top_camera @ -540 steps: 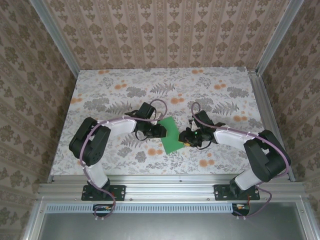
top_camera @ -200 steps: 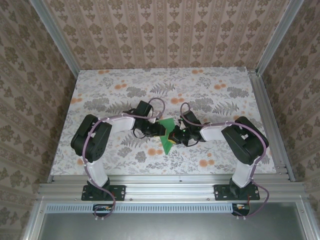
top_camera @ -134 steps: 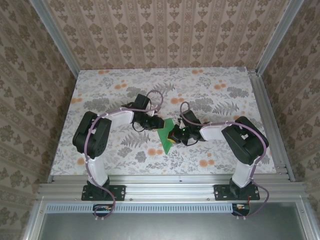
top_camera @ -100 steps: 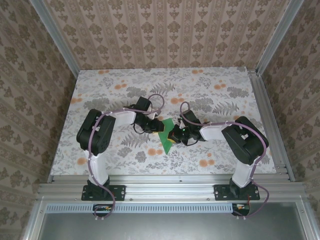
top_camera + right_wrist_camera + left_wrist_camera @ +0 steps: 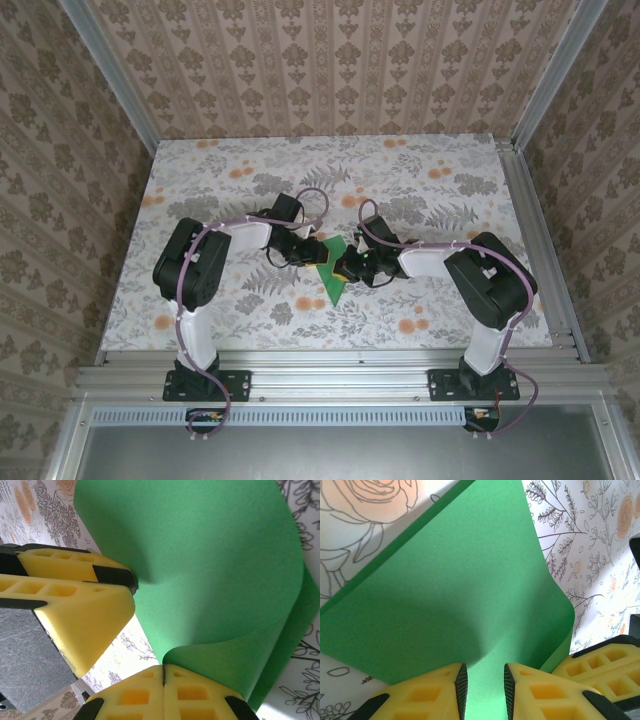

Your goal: Fold a paper plane with a square sheet of paper (pick it up from the middle)

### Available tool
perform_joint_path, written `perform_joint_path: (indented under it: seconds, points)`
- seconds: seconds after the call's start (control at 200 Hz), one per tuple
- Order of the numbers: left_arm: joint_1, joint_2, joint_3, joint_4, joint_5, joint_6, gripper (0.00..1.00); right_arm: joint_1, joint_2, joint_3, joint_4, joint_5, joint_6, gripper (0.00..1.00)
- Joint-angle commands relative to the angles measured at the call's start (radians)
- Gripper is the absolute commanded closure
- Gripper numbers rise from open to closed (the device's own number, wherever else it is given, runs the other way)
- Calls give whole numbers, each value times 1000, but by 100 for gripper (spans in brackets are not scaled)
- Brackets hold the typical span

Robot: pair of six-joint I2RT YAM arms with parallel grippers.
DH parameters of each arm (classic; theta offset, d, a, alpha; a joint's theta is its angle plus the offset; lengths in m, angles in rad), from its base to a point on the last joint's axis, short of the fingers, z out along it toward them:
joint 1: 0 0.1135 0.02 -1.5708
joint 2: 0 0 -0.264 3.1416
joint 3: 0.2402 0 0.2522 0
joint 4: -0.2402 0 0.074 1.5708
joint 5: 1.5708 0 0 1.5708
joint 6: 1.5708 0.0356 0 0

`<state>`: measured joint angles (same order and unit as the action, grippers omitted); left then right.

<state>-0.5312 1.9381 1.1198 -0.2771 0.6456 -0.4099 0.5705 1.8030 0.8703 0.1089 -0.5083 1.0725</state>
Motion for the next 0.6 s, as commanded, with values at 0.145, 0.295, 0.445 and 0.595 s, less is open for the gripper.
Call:
perform_joint_path:
  seconds: [0.145, 0.295, 0.445, 0.595]
  points:
    - [-4, 13, -40, -4, 9, 19, 71, 8, 40, 25, -45, 22, -22, 95]
    - [-4, 9, -51, 4, 9, 14, 71, 10, 46, 25, -53, 34, -23, 95]
    - [-6, 10, -56, 9, 12, 13, 71, 11, 45, 17, -35, 43, -5, 95]
    - [-9, 9, -58, 12, 13, 9, 71, 11, 42, 17, -29, 53, 5, 94]
